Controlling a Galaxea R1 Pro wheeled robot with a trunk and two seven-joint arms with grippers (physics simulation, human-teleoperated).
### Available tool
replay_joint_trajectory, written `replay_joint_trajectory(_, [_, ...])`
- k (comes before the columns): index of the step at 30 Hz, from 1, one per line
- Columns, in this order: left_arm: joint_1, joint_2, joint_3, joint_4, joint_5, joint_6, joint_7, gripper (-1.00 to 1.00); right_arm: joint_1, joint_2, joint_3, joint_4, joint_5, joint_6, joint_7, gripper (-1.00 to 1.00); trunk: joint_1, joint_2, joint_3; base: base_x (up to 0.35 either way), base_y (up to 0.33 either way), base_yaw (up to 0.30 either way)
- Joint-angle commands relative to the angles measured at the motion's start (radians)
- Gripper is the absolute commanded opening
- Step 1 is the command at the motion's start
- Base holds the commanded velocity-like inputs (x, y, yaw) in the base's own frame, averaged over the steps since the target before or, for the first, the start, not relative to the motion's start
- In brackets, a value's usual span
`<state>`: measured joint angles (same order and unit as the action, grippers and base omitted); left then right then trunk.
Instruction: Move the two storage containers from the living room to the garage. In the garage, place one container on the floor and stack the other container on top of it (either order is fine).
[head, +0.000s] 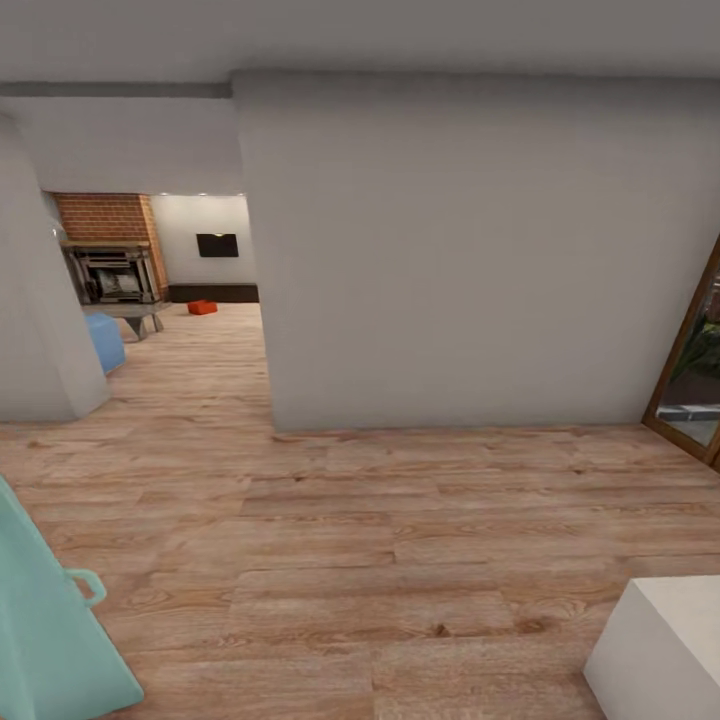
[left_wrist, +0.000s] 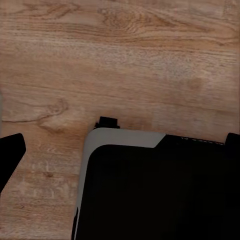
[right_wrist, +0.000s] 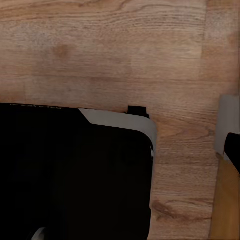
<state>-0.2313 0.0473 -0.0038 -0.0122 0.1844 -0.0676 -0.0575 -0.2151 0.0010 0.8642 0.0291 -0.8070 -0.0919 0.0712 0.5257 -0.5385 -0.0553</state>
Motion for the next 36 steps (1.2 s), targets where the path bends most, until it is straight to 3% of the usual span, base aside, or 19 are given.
replay_joint_trajectory(1, [-0.001, 0.000, -0.001, 0.001, 0.009, -0.003, -0.005, 1.00, -0.001, 0.000, 0.007, 0.003, -0.011, -0.005, 0.007, 1.00, 0.001, -0.002, -0.002, 0.323, 0.000, 0.000])
replay_joint_trajectory(36, [-0.002, 0.000, -0.001, 0.001, 0.009, -0.003, -0.005, 1.00, -0.001, 0.000, 0.007, 0.003, -0.011, -0.005, 0.007, 1.00, 0.001, -0.002, -0.002, 0.323, 0.000, 0.000])
